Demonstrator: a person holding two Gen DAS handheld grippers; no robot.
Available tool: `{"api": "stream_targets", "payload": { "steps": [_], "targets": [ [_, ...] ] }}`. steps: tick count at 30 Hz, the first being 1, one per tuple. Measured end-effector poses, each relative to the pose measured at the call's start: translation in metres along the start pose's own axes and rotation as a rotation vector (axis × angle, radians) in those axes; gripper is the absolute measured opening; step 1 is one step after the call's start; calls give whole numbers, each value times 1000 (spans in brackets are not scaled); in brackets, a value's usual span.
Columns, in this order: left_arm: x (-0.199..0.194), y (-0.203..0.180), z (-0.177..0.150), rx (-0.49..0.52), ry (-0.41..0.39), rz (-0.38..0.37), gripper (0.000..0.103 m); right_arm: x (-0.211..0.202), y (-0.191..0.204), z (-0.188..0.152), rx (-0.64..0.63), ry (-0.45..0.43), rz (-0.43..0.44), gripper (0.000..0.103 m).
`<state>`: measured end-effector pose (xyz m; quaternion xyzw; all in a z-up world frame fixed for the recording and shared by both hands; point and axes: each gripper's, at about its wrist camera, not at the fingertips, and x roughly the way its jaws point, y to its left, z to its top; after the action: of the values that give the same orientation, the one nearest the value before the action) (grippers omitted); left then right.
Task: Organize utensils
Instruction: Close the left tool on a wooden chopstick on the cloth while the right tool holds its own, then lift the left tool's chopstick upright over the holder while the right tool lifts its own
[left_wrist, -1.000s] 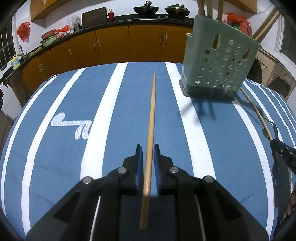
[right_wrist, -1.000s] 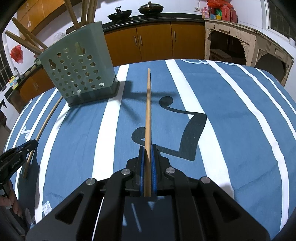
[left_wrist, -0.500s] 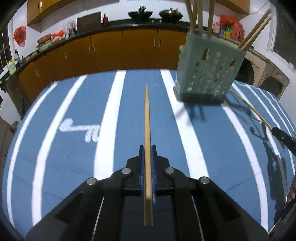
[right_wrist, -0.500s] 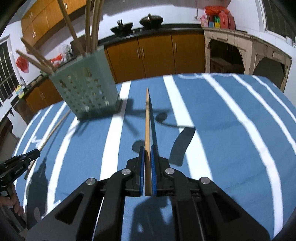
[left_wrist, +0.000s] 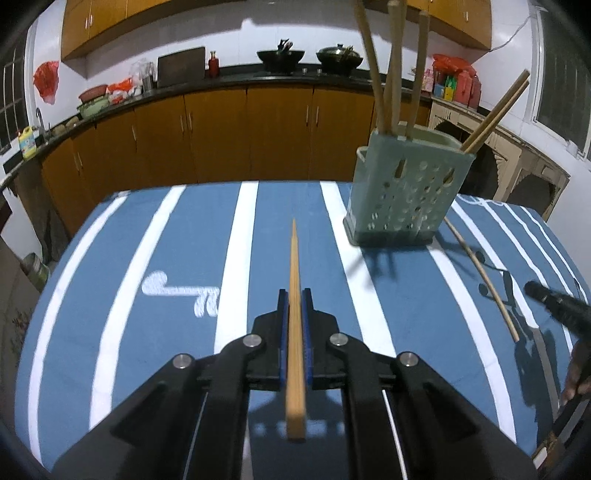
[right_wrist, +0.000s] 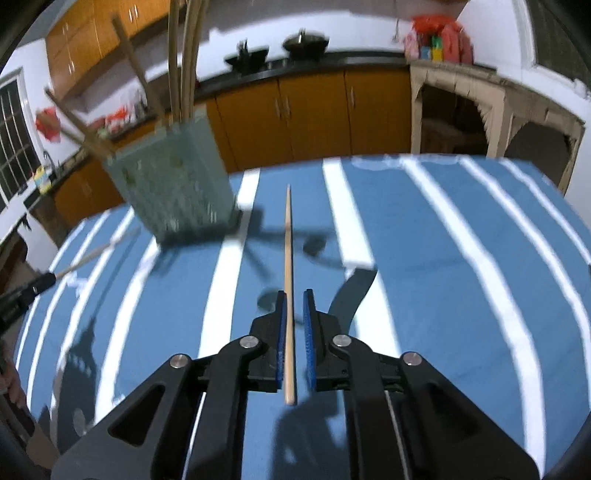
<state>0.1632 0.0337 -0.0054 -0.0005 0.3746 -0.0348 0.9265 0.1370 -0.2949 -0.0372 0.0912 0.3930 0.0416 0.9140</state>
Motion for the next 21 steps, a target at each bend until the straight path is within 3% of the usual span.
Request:
{"api": "stream_targets", "payload": {
  "steps": [5, 7, 9, 10, 13, 21],
  "targets": [
    [2, 3, -5, -15, 2, -4, 8, 19, 7, -16, -39, 77, -28, 19],
    [0, 4, -4, -19, -6, -3, 8, 19, 11, -22, -76, 65, -53, 19],
    [-2, 5, -3, -22, -17, -3, 8, 16, 15, -24, -106, 56, -74, 16],
    [-3, 5, -3, -25, -23, -3, 8, 15, 14, -25, -100, 57, -66, 8],
    [-8, 6, 0, -30, -44, -3, 8, 12, 7, -23, -70, 55, -53, 8],
    [-33, 10, 12, -47, -137, -2, 8, -29, 3, -3, -43, -114, -17, 8]
  ]
}}
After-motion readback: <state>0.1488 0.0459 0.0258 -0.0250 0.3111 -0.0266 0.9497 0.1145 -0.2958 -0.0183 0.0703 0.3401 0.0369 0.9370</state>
